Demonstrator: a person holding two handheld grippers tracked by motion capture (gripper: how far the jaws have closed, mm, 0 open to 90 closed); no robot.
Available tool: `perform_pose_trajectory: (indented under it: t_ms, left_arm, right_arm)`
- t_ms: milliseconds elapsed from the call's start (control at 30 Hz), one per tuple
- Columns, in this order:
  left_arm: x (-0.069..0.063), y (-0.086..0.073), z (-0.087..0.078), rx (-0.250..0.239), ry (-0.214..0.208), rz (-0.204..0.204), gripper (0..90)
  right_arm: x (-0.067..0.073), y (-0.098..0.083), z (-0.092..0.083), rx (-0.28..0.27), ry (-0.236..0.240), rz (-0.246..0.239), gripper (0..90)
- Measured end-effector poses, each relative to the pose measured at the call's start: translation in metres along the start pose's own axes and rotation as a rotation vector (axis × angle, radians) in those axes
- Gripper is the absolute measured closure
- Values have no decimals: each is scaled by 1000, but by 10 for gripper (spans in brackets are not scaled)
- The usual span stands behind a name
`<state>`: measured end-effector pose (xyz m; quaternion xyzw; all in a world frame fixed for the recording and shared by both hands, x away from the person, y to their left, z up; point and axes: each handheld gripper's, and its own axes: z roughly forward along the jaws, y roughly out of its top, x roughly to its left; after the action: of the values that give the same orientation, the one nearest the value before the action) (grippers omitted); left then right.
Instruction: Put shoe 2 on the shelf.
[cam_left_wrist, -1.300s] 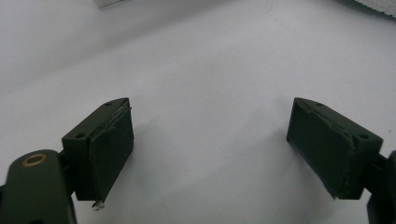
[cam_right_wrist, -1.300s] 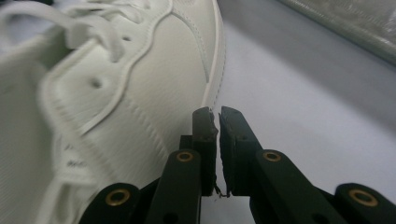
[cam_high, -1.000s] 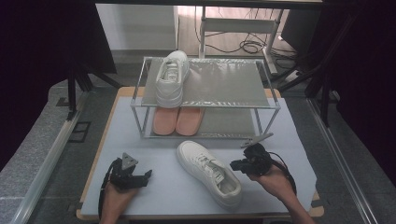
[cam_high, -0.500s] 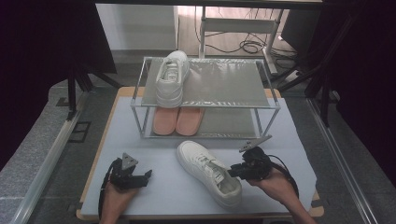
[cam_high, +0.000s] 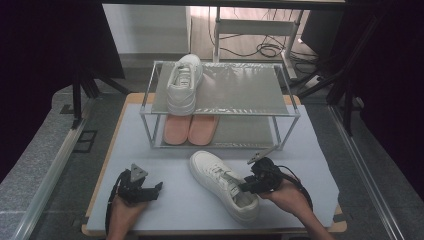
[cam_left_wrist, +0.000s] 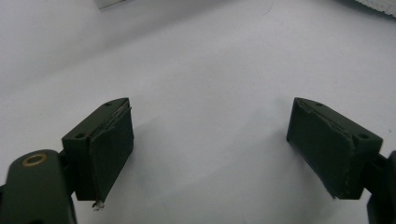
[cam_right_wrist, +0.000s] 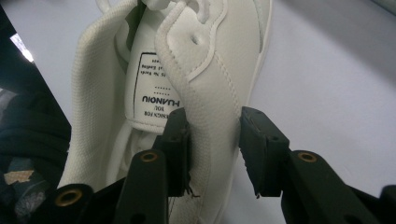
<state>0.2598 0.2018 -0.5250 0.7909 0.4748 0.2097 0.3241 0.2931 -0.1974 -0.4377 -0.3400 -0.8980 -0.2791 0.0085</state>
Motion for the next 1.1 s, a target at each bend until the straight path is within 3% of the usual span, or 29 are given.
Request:
perform_pose_trajectory:
  t_ms: [133, 333, 500, 633, 800, 967, 1100]
  left_arm:
    - [0, 0, 0, 2, -1, 3, 149]
    - [0, 0, 0, 3, -1, 0, 149]
    - [0, 0, 0, 3, -1, 0, 149]
    - [0, 0, 0, 2, -1, 1, 149]
    - [0, 0, 0, 2, 0, 4, 149]
    - [0, 0, 0, 2, -1, 1, 149]
    - [0, 0, 0, 2, -1, 1, 149]
  right_arm:
    - [-1, 1, 0, 19, -7, 12, 719]
    - [-8, 0, -3, 13, 34, 53, 788]
    - [-12, -1, -3, 0, 65, 79, 788]
    - [-12, -1, -3, 5, 60, 77, 773]
    - [-7, 4, -3, 46, 33, 35, 683]
    - [-5, 3, -1, 90, 30, 27, 636]
    - [-4, 1, 0, 93, 15, 36, 696]
